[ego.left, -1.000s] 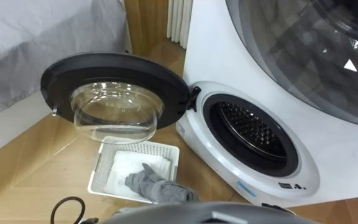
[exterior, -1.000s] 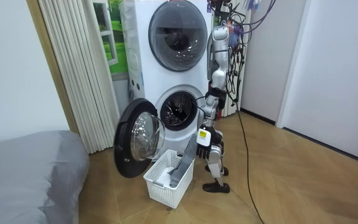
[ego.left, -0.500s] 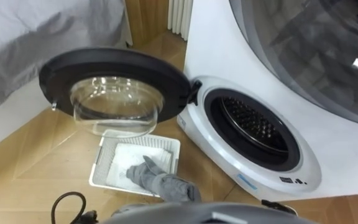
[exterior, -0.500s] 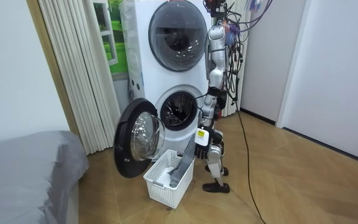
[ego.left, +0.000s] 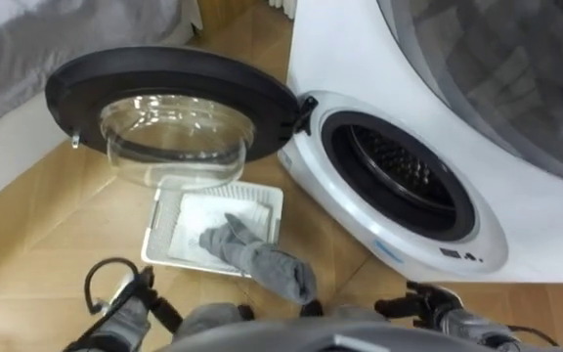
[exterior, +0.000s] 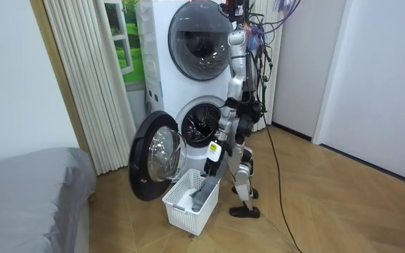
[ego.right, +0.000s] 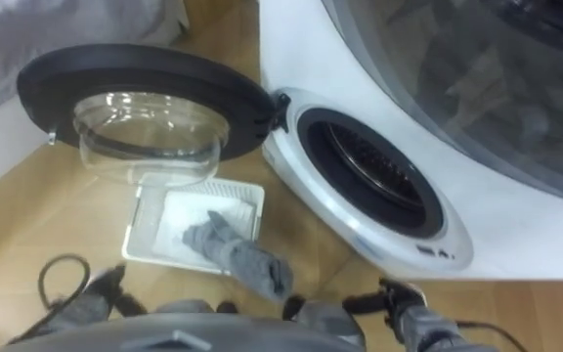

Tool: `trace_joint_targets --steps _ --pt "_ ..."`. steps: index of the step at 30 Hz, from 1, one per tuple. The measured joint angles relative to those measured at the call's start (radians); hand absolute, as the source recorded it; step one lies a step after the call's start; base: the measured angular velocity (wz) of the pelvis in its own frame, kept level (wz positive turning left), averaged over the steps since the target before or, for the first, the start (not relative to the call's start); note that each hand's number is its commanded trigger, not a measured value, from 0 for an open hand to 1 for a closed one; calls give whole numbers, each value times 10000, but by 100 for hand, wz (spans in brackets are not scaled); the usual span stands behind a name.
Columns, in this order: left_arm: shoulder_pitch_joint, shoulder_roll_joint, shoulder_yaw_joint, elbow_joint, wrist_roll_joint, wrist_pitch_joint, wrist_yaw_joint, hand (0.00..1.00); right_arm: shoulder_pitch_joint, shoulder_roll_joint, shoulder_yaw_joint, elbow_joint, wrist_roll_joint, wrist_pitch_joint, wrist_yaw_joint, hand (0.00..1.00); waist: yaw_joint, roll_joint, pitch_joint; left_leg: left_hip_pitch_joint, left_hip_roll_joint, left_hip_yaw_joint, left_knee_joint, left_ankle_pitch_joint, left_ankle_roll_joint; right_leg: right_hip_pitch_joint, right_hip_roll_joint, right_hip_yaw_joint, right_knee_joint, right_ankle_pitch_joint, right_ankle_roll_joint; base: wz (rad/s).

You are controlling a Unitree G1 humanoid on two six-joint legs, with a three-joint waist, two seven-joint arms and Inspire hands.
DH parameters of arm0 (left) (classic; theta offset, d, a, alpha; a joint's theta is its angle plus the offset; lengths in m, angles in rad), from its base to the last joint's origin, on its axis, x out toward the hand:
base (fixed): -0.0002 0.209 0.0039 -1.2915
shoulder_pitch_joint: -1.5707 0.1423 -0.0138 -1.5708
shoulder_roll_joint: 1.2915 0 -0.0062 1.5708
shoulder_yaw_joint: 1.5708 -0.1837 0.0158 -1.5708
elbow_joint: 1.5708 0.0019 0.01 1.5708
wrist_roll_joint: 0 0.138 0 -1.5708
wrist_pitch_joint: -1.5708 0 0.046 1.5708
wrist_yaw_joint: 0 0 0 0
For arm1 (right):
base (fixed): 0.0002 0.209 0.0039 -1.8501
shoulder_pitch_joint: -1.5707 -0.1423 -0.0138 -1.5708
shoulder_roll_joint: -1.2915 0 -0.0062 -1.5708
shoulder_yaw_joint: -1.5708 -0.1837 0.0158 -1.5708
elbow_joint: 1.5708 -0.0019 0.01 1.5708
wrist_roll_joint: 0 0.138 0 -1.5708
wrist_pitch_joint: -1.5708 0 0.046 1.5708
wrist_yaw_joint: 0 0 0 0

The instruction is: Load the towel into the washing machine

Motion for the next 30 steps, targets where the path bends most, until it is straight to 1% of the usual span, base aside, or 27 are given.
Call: trace_joint_targets --steps 2,3,5,6,8,9,11,13,14,15,17,18,20,22,24,25,26,30 --pt "-578 -43 -13 305 -13 -277 137 0 -270 50 75 7 -54 -5 -5 0 -19 30 55 -555 -3 5 277 1 2 -659 -67 -9 500 -65 -66 -4" --pt "-713 -72 -12 352 -13 -382 139 0 -355 83 75 6 -128 -10 -10 0 -20 39 71 -710 -4 9 381 -1 5 -853 -86 0 660 -90 -76 0" --pt "-1327 -240 -106 538 -141 -745 286 0 -819 262 83 -5 -419 -18 -95 0 -18 25 284 -1343 2 58 780 -3 19 -1553 -150 31 1181 -134 -98 -5" --pt "-1471 -291 -182 609 -258 -816 317 0 -914 313 89 -4 -489 -19 -97 0 -24 25 293 -1520 1 67 838 2 54 -1731 -156 38 1237 -146 -121 -7" --pt "-1925 -534 -392 861 -395 -1013 320 0 -1198 375 92 -18 -696 -104 -81 0 -49 63 337 -2177 7 108 1228 -2 124 -2465 -208 141 1719 -188 -207 -4" --pt "-1998 -586 -399 863 -392 -1046 322 0 -1253 374 91 -35 -695 -120 -84 0 -81 63 339 -2357 8 112 1355 -11 130 -2643 -217 151 1853 -216 -243 0" --pt "-2313 -672 -656 864 -375 -1072 326 0 -1492 389 222 -161 -707 -135 -89 0 -269 104 391 -2993 39 86 1728 -28 150 -3269 -215 222 2195 -243 -302 0" --pt "-2477 -679 -877 867 -379 -1113 375 0 -1637 395 341 -259 -713 -260 -122 0 -321 118 434 -3306 55 129 1987 -53 142 -3643 -228 285 2470 -273 -351 -8" --pt "-2612 -676 -1013 872 -378 -1168 495 0 -1701 395 395 -286 -710 -342 -185 0 -360 145 478 -3539 77 149 2155 -100 133 -3906 -225 333 2675 -302 -384 -11" --pt "-2697 -674 -1088 874 -379 -1195 539 0 -1763 392 462 -322 -695 -364 -239 0 -373 153 491 -3692 91 151 2261 -127 130 -4065 -215 360 2787 -315 -402 -11" --pt "-3069 -658 -1266 874 -378 -1268 652 0 -1856 356 752 -515 -648 -465 -399 0 -423 150 521 -4351 156 143 2802 -238 115 -4729 -207 402 3295 -392 -468 -7" --pt "-3164 -654 -1289 871 -378 -1284 695 0 -1908 352 802 -560 -617 -480 -415 0 -463 150 525 -4541 180 140 2970 -281 114 -4907 -206 401 3445 -426 -482 0" --pt "-3545 -635 -1458 861 -357 -1346 744 0 -2119 356 880 -636 -431 -579 -417 0 -515 202 585 -5293 313 114 3740 -510 110 -5608 -200 357 4083 -581 -558 0" --pt "-3761 -621 -1621 861 -355 -1464 803 0 -2188 354 895 -725 -257 -673 -415 0 -531 219 615 -5793 415 159 4200 -658 126 -6098 -188 351 4469 -664 -603 -9" --pt "-3945 -624 -1674 861 -335 -1488 959 0 -2199 340 999 -943 -48 -722 -414 0 -542 224 628 -6268 522 193 4599 -764 137 -6569 -169 339 4794 -717 -653 -11" --pt "-4061 -624 -1691 860 -310 -1488 1067 0 -2259 341 1106 -991 181 -740 -425 0 -553 225 649 -6555 604 249 4827 -822 160 -6860 -153 342 4979 -741 -680 -8" --pt "-4194 -628 -1727 861 -280 -1486 1184 0 -2380 345 1180 -1049 419 -750 -442 0 -581 223 681 -6836 621 247 5015 -856 168 -7142 -164 348 5180 -772 -696 -5" --pt "-4724 -538 -2107 858 -195 -1502 1486 0 -2792 342 1375 -1112 651 -796 -445 0 -639 220 713 -7875 638 182 5753 -1001 162 -8198 -218 343 5931 -914 -758 0"
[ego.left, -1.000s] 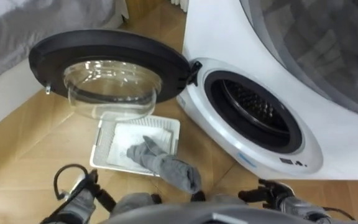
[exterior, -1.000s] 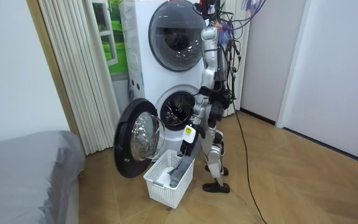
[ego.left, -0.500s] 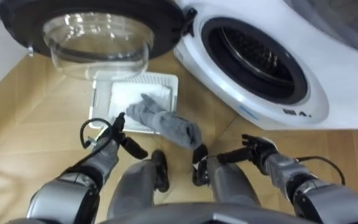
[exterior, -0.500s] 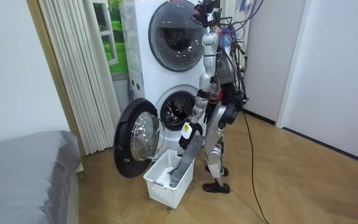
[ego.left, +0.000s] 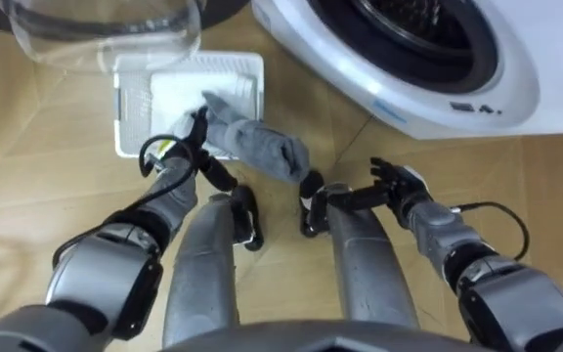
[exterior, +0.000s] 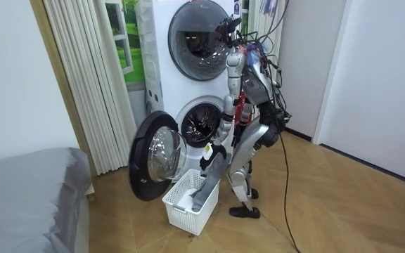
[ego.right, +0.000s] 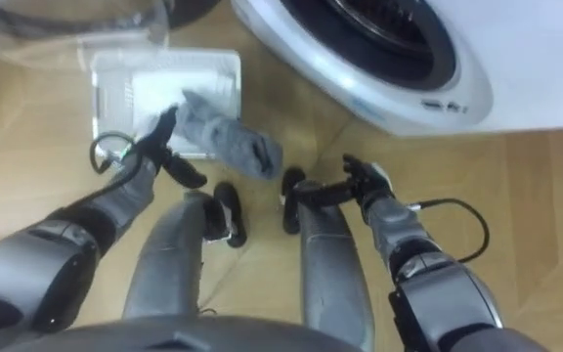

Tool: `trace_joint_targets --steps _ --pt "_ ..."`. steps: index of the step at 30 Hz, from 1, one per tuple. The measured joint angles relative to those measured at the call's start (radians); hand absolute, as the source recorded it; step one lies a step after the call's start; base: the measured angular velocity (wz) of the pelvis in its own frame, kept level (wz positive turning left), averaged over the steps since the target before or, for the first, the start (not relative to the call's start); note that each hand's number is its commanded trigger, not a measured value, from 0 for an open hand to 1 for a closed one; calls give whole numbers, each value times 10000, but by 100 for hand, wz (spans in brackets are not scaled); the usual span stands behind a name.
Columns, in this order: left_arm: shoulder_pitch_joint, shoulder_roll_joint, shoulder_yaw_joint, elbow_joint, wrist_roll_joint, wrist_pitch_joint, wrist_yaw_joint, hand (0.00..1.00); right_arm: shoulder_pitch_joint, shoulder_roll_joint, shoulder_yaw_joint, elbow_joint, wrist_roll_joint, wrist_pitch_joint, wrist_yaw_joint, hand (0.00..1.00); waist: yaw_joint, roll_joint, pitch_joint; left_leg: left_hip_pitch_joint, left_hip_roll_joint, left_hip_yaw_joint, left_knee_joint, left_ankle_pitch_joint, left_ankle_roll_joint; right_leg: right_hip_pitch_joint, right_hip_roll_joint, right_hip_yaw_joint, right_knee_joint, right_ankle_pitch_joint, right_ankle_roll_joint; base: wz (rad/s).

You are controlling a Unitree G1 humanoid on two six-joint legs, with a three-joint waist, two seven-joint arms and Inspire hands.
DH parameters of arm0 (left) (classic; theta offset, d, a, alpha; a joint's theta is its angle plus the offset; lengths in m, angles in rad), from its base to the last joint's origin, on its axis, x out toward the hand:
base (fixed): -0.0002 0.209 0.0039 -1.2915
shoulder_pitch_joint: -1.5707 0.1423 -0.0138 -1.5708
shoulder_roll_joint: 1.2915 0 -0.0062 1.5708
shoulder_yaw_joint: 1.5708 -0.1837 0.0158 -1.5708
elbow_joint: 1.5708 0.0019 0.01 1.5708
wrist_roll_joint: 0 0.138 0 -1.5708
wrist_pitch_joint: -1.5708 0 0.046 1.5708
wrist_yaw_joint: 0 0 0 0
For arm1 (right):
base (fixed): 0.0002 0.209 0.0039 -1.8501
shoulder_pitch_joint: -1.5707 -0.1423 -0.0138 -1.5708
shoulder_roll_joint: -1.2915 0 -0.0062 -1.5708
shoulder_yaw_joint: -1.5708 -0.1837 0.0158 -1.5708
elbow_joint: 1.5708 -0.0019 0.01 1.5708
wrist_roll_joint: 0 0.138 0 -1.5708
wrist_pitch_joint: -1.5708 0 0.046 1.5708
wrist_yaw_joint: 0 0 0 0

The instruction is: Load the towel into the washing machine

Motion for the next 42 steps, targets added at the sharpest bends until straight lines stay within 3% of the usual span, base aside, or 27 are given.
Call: trace_joint_targets --steps 9,15,24,30,31,32,33,35,36,42 --pt "-519 553 -660 3 437 -212 893 0 -187 83 392 -606 456 -560 180 0 -566 -6 33 -1611 435 -87 1714 -612 -10 -1537 218 -17 1380 -343 -147 -9" --pt "-1063 871 -854 7 723 -334 1244 0 -246 6 959 -954 1805 -858 694 0 -1032 -46 63 -2407 442 -45 2193 -734 -7 -2426 202 76 1930 -446 -162 -3" --pt "-1167 1024 -1321 8 988 -552 1287 0 -444 13 1255 -1001 1931 -1149 921 0 -1320 -238 183 -2644 515 -47 2375 -887 -82 -2695 238 71 2174 -637 -237 1" --pt "-1391 1139 -2414 12 902 -693 694 0 -674 127 1455 -998 1933 -1291 1150 0 -1689 -339 210 -2939 510 -65 2440 -927 -62 -2971 247 70 2194 -646 -220 0" --pt "-1408 1132 -2594 9 907 -741 449 3 -718 174 1456 -997 1915 -1293 1162 0 -1779 -345 210 -2960 498 -68 2445 -934 -50 -2991 241 69 2195 -654 -206 0" --pt "-1437 1116 -2653 9 909 -791 172 16 -752 197 1460 -996 1911 -1297 1179 0 -1829 -346 211 -2988 480 -68 2458 -944 -34 -3013 236 71 2195 -659 -198 0" --pt "-1458 1094 -2710 8 908 -800 28 58 -751 197 1458 -993 1911 -1302 1195 0 -1837 -348 211 -3001 474 -68 2466 -949 -25 -3022 235 72 2197 -662 -193 0" --pt "-1533 1056 -3003 1 907 -854 -486 58 -773 197 1458 -983 1934 -1365 1250 0 -1855 -375 201 -3102 485 -69 2503 -960 -3 -3113 223 74 2217 -665 -179 0" --pt "-1552 1057 -3077 1 906 -859 -605 100 -785 197 1457 -975 1940 -1395 1258 0 -1859 -387 197 -3132 481 -69 2510 -961 -1 -3147 220 74 2223 -663 -176 0" --pt "-1685 1105 -3802 -57 764 -858 -1472 100 -1016 201 1546 -675 1885 -1492 1345 0 -1892 -400 200 -3231 450 -81 2484 -966 14 -3235 191 75 2203 -671 -146 0"
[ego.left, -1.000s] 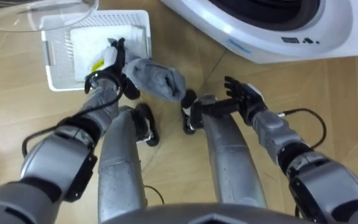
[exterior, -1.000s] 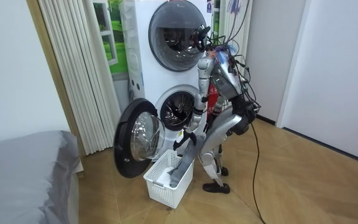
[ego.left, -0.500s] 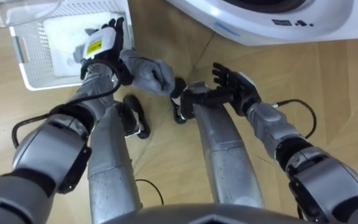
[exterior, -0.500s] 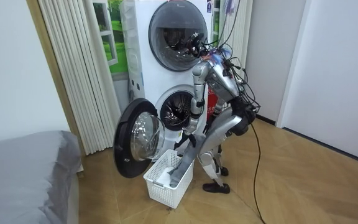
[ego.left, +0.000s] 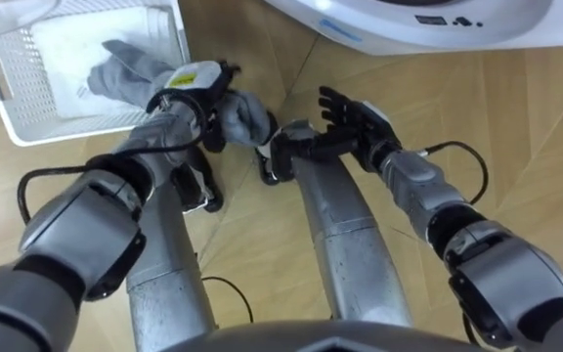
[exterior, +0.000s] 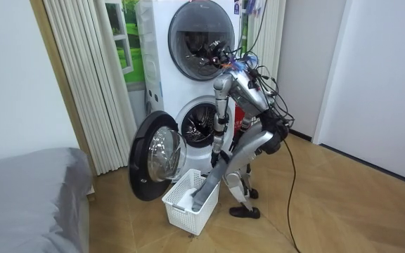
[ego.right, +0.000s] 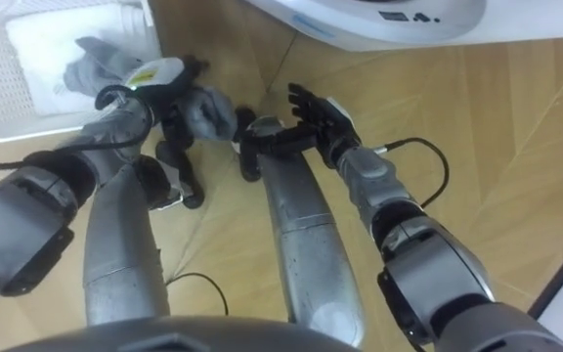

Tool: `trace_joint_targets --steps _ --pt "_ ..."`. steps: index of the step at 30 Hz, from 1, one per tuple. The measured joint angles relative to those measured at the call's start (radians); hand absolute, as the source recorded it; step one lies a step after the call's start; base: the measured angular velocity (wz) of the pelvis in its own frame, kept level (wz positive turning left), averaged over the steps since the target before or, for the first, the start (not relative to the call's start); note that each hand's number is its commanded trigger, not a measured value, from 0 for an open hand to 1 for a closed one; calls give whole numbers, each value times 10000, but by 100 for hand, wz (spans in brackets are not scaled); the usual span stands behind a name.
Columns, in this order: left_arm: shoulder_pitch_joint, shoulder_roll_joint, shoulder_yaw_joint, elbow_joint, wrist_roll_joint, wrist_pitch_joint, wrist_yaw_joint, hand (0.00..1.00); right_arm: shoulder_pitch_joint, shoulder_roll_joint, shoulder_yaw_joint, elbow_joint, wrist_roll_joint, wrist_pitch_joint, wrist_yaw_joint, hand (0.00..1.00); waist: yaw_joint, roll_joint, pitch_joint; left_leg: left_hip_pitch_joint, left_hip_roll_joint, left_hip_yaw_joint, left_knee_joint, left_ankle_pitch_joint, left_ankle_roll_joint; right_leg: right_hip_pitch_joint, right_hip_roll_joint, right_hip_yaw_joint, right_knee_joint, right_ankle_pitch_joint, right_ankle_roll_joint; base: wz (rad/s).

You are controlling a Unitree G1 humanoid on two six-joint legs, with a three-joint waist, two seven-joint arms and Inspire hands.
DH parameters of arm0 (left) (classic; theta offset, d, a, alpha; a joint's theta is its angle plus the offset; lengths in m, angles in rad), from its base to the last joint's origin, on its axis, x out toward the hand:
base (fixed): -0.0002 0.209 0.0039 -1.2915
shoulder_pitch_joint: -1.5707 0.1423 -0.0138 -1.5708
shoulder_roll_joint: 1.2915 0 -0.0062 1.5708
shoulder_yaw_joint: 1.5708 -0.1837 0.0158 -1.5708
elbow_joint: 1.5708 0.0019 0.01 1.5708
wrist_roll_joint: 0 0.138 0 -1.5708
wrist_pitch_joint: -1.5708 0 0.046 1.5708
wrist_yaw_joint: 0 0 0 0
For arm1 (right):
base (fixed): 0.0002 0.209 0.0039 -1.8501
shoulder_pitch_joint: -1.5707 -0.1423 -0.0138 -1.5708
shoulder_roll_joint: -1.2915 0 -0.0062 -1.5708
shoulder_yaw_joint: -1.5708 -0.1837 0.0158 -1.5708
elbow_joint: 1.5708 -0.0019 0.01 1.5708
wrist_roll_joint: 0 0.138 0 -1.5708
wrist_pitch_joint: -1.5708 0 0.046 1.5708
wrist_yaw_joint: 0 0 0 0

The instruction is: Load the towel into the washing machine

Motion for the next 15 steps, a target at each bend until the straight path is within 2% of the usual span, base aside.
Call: trace_joint_targets --steps 6,9,15 --pt "-125 45 -102 -3 -142 -7 -592 100 -35 24 -4 148 -49 -24 -11 0 0 0 -4 133 -19 7 -64 1 3 144 -18 1 -62 -2 15 0" --pt "-13 38 -168 -52 -140 -148 -863 100 -42 49 -20 434 -50 -71 -28 0 11 -1 -11 426 -25 20 -163 2 4 421 -20 3 -152 -8 24 0" --pt "376 -161 -197 -156 -144 -397 -1129 100 -10 62 10 926 -75 -109 -105 0 115 -8 -38 1202 0 257 -548 30 46 1066 34 186 -458 41 90 -4"
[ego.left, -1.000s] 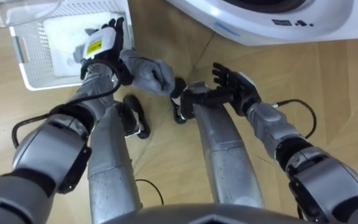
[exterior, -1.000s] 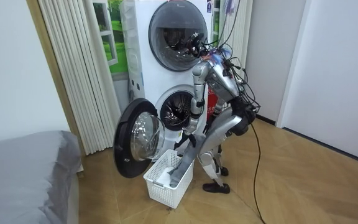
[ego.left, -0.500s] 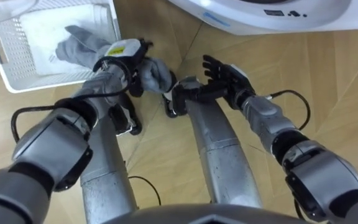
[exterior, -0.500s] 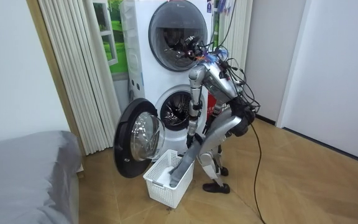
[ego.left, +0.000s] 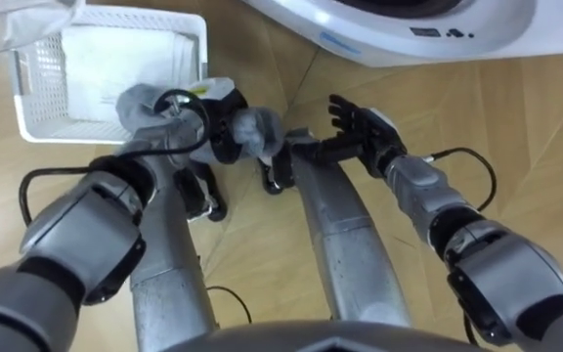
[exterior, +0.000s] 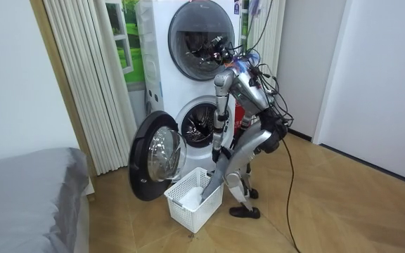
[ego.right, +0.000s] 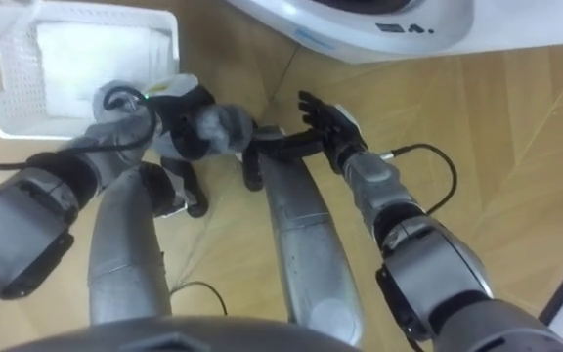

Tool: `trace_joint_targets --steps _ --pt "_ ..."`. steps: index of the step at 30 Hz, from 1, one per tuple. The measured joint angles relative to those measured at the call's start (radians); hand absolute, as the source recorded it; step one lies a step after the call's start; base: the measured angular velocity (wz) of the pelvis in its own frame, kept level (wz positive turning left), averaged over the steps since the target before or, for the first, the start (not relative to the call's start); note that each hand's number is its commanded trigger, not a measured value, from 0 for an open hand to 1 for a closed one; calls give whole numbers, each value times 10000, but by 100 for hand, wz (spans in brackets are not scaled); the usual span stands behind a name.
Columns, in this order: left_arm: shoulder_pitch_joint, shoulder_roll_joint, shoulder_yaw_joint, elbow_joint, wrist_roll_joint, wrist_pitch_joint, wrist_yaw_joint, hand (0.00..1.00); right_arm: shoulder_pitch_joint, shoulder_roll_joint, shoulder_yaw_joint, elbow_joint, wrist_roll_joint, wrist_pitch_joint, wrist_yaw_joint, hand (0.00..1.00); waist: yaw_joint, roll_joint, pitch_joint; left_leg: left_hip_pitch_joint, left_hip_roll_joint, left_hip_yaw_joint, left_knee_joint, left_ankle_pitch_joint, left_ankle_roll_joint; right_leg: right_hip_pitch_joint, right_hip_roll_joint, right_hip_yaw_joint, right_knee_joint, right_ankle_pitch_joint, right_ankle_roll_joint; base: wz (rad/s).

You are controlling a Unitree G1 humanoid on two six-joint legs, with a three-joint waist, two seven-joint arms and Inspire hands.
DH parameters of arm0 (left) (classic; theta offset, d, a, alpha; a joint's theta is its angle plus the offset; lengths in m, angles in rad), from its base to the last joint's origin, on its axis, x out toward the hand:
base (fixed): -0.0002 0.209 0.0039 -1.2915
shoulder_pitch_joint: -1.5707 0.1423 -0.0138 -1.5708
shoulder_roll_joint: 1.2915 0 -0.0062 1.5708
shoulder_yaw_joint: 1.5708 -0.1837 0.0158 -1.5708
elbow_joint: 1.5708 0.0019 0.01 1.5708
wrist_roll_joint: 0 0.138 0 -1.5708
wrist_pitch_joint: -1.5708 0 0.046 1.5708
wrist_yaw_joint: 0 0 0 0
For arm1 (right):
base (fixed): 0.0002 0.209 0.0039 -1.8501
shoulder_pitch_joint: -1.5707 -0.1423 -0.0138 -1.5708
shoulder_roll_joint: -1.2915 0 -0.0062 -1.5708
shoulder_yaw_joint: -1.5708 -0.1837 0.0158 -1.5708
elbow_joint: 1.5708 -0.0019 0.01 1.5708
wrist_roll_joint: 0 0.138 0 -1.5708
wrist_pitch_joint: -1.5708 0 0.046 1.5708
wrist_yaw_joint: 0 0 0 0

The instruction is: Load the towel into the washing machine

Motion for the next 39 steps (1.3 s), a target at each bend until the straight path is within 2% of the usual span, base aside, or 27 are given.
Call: trace_joint_targets --steps 4,7,10,13,18,20,22,25,27,29,31,36,39 --pt "121 -149 -368 -3 0 -15 40 100 45 84 201 303 28 7 -73 0 57 32 -14 473 -10 -14 -301 32 7 528 -4 -57 -338 27 36 1" --pt "183 -343 -340 -2 46 -87 278 100 234 63 203 351 31 6 -272 0 298 106 -52 785 -26 10 -564 61 34 848 2 -59 -628 72 99 0" --pt "264 -399 -110 -4 108 -177 611 100 433 36 165 362 -56 13 -342 0 484 172 -80 1096 -51 35 -802 105 45 1177 7 -48 -886 113 140 0" --pt "341 -348 253 -9 93 -198 918 100 500 -25 167 423 -63 136 -338 0 584 242 -82 1523 -171 37 -1061 159 29 1567 -65 -49 -1043 120 161 2" --pt "515 -249 805 -248 -210 -282 1725 100 686 -181 178 427 -41 229 -325 0 878 356 -104 2296 -190 98 -1412 235 17 2311 -80 -67 -1346 128 173 1" --pt "543 -242 1047 -389 -720 -308 1938 100 730 -249 184 418 -71 230 -332 0 1000 367 -107 2515 -221 108 -1504 256 5 2510 -97 -59 -1385 130 171 4" --pt "542 -258 1339 -697 -1293 -396 2178 100 818 -320 185 418 -183 230 -345 0 1058 408 -109 2767 -365 48 -1781 401 10 2775 -225 -131 -1529 153 166 17" --pt "633 -296 1629 -807 -2383 -720 2242 100 887 -308 179 407 -441 235 -321 0 1157 409 -108 3131 -377 50 -1999 457 -17 3132 -215 -141 -1738 206 155 3" --pt "792 -401 1859 -1083 -2931 -729 2235 100 894 -285 163 347 -657 231 -355 0 1228 410 -110 3242 -369 51 -2069 469 -36 3252 -198 -147 -1823 216 154 0" --pt "1017 -518 1892 -1531 -3895 -832 2222 100 888 -288 148 261 -1054 234 -452 0 1380 408 -111 3251 -372 49 -2110 478 -42 3261 -196 -151 -1872 221 156 0" --pt "1279 -583 1890 -2033 -4385 -851 2161 100 888 -282 92 134 -1277 246 -472 0 1489 402 -116 3246 -368 48 -2121 480 -44 3261 -195 -161 -1897 221 156 0" --pt "1309 -730 1869 -2331 -4984 -871 1547 100 658 -260 61 -195 -1612 259 -421 0 1733 374 -149 3236 -381 23 -2126 510 -42 3287 -225 -224 -1934 223 158 2" --pt "1402 -741 1817 -2534 -5879 -868 924 100 506 -236 -8 -217 -1660 331 -341 0 1806 314 -191 3274 -413 7 -2099 538 -48 3319 -256 -232 -1892 223 159 2"
